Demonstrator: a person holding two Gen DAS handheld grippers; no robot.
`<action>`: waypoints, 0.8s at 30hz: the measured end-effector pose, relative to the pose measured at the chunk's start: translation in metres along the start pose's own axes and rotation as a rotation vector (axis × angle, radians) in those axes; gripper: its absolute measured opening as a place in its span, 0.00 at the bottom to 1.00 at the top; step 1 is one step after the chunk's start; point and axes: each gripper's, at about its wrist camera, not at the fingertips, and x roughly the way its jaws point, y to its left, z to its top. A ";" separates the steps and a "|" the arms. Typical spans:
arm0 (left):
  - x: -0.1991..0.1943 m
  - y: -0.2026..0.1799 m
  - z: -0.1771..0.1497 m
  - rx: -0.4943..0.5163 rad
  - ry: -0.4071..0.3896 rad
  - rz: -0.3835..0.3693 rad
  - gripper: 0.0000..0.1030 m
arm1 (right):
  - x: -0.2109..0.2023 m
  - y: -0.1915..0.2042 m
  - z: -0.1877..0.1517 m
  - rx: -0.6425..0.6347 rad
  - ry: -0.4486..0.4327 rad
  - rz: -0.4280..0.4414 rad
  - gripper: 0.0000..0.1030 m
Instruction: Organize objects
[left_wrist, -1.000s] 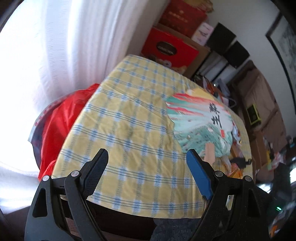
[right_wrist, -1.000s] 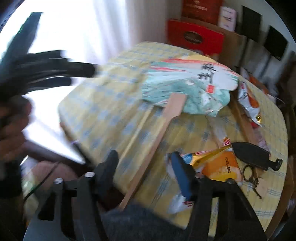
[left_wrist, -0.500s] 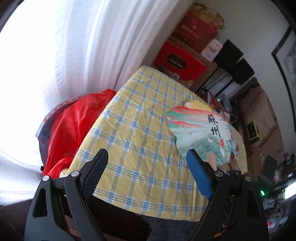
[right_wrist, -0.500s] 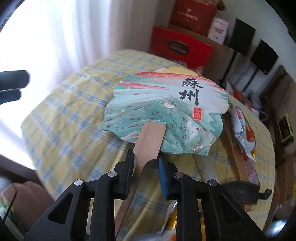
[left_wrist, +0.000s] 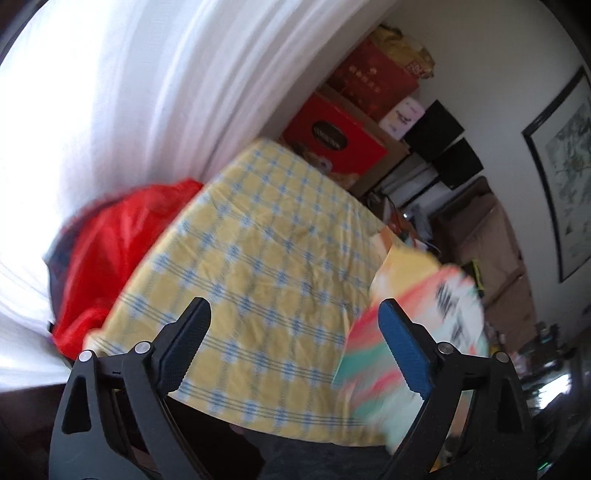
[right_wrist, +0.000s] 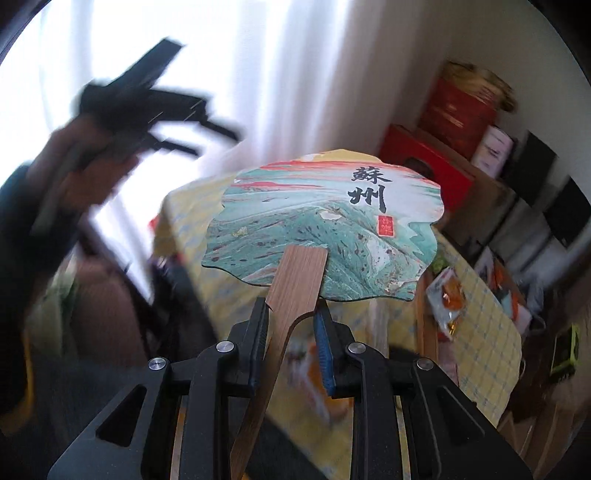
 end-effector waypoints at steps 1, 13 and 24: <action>0.004 -0.002 -0.002 0.002 0.017 -0.005 0.88 | -0.001 0.003 -0.012 -0.020 0.006 0.021 0.23; 0.079 -0.047 -0.047 0.169 0.325 0.058 0.87 | -0.008 0.029 -0.077 -0.106 0.001 0.123 0.23; 0.086 -0.039 -0.051 0.031 0.379 -0.071 0.88 | -0.019 0.032 -0.080 -0.116 -0.053 0.144 0.24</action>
